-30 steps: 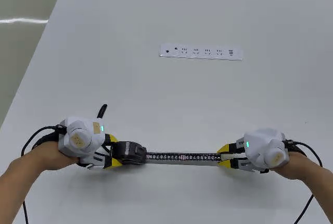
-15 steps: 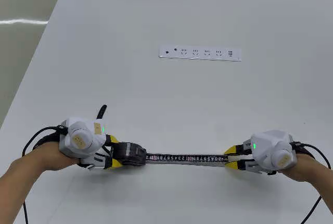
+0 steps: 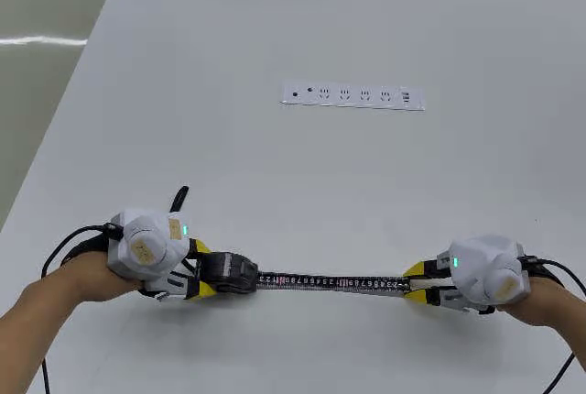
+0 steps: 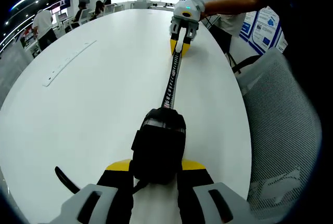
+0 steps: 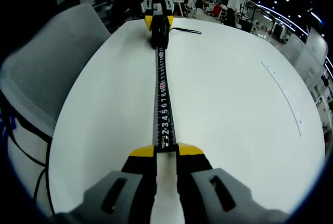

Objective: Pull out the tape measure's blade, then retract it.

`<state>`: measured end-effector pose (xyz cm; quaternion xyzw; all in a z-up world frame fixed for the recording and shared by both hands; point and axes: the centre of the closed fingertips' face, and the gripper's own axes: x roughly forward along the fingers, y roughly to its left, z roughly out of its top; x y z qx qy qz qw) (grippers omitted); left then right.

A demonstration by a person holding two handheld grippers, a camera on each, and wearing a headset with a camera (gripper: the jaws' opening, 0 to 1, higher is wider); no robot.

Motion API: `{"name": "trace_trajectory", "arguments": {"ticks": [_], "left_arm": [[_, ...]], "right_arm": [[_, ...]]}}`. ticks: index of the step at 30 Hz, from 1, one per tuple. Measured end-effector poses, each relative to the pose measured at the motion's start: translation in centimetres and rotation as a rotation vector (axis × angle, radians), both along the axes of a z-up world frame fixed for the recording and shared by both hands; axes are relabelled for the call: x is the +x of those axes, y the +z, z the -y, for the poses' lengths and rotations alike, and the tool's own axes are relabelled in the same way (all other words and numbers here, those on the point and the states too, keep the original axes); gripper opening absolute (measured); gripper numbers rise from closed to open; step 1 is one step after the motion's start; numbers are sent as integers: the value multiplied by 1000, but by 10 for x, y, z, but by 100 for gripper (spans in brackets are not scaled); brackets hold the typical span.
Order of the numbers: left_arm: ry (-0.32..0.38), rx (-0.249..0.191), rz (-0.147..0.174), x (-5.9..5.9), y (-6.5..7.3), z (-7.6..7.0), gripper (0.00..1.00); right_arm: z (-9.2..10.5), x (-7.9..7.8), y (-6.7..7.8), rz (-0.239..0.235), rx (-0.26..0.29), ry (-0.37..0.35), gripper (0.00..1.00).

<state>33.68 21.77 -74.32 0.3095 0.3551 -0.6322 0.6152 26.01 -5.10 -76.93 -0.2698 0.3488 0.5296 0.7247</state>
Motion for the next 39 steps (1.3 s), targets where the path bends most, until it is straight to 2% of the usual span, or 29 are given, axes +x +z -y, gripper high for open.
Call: {"name": "trace_trajectory", "arguments": {"ticks": [17,21,31,36,39], "left_arm": [[-7,15,10,0,1,0,30],[2,23,19,3,2,0,33],[50,2,49,12,13,-7,43],[84,-16,78,17,20,-11,49],[102,-32,85,17,24,-12,54]], "right_arm": [[-1,0,0,4,-39,20,15],[1,2,-1,11,-55,6,16],[3,3,0,17,-62,-13,28],[8,2,2,28,-69,-30,36],[12,1,5,32,-69,-52,43]]}}
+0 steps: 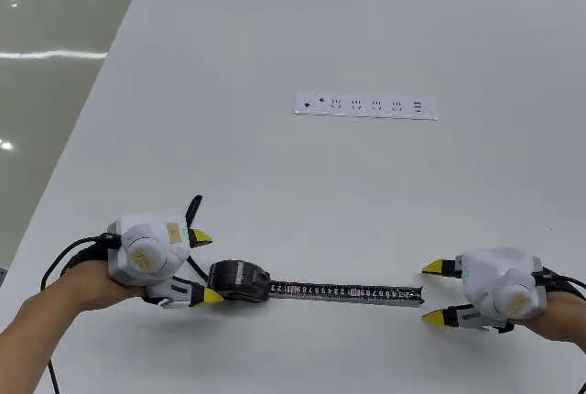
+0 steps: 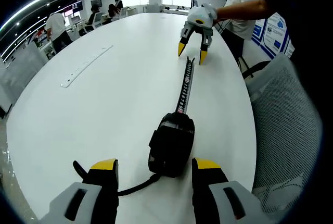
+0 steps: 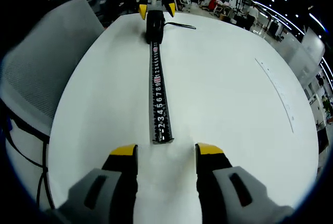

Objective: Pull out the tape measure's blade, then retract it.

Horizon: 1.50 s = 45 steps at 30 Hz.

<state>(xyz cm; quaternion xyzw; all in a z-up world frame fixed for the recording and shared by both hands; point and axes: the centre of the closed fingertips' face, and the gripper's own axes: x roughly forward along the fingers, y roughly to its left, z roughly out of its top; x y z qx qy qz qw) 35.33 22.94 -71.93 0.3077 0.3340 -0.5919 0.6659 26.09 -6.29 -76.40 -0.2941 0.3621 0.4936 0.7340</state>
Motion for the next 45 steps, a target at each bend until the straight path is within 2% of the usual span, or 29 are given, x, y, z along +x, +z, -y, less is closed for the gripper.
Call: {"name": "trace_trajectory", "arguments": {"ticks": [8,11,15,19,25,28,36,45], "left_arm": [[21,-31,17,-5,4,-4,59],[36,-41,34,-6,7,-7,60],[37,-42,35,-6,7,-7,68],[82,-81,50,-11,12,-11,71],[126,-115,73,-17,18,-15,77],[158,-150,77,-21,23,-15,80],[234,-212,115,-25,29,-15,90],[325,-268,120,-36,30,-14,97]], "right_arm": [[10,-3,6,12,12,-63,55],[13,-4,11,16,22,-97,59],[13,-5,11,17,24,-99,64],[17,-9,20,32,47,-159,68],[20,-13,25,51,66,-222,73],[23,-14,28,63,85,-259,77],[25,-18,37,87,120,-326,86],[25,-26,39,104,167,-413,92]]}}
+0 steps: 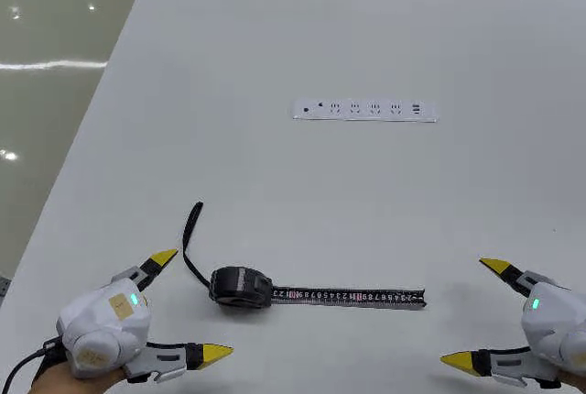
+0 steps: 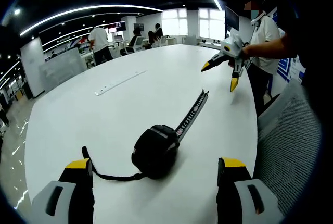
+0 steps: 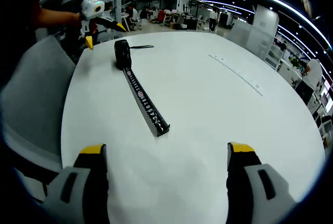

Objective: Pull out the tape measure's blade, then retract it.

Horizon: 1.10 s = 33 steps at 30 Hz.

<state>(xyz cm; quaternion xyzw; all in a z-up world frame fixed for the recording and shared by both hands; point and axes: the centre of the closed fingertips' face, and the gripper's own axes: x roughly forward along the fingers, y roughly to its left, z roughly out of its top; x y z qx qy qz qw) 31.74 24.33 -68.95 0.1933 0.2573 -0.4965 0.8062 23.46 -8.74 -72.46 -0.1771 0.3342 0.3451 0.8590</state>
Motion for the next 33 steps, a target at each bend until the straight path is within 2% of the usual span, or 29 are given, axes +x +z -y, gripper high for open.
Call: {"name": "trace_trajectory", "arguments": {"ticks": [4,8,13,23,27,33], "left_arm": [[14,-2,-2,-10,-4,-1,97],[51,-30,-14,-17,-5,0,98],[74,-44,-19,-23,-8,1,99],[138,-73,-9,-30,-3,1,99],[153,-90,-21,-36,-1,7,99],[181,-115,-30,-43,2,12,99]], "right_arm": [[-1,-4,2,8,17,-30,92],[-1,-6,5,20,33,-64,93],[-5,-11,5,26,40,-75,94],[-13,-21,7,27,58,-124,94],[-16,-23,10,43,68,-150,95],[-25,-32,10,40,91,-176,95]]}}
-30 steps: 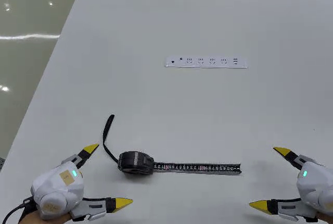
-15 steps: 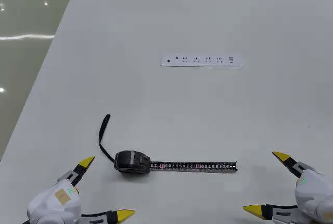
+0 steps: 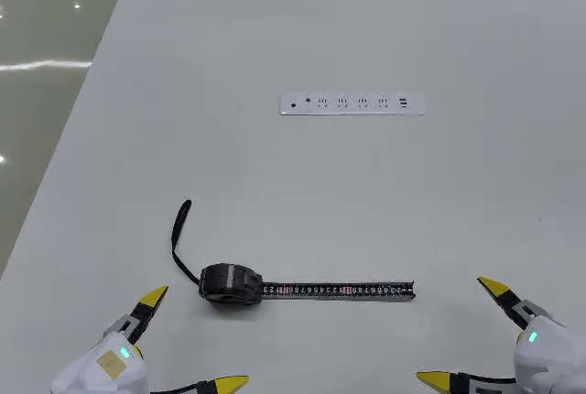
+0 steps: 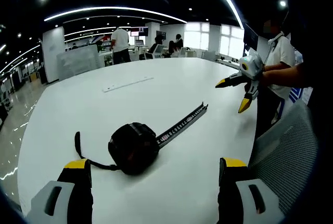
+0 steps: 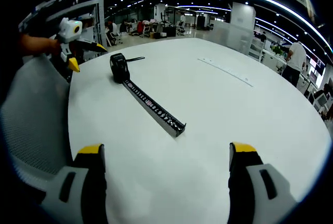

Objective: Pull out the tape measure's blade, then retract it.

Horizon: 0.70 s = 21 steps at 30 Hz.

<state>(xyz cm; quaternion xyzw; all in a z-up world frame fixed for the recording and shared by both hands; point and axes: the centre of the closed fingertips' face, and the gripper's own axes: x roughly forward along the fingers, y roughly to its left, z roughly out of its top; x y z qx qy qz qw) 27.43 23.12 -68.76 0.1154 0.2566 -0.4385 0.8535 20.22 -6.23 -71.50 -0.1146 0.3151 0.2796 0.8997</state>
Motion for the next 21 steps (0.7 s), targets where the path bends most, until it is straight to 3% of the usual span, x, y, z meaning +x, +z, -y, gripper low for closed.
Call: {"name": "trace_trajectory", "arguments": {"ticks": [8,21], "left_arm": [[43,-5,-13,-7,0,1,99],[90,-9,1,-14,5,9,99]], "right_arm": [[-16,-8,6,10,47,-43,95],[-45,-10,22,51,100,-106,95]]}}
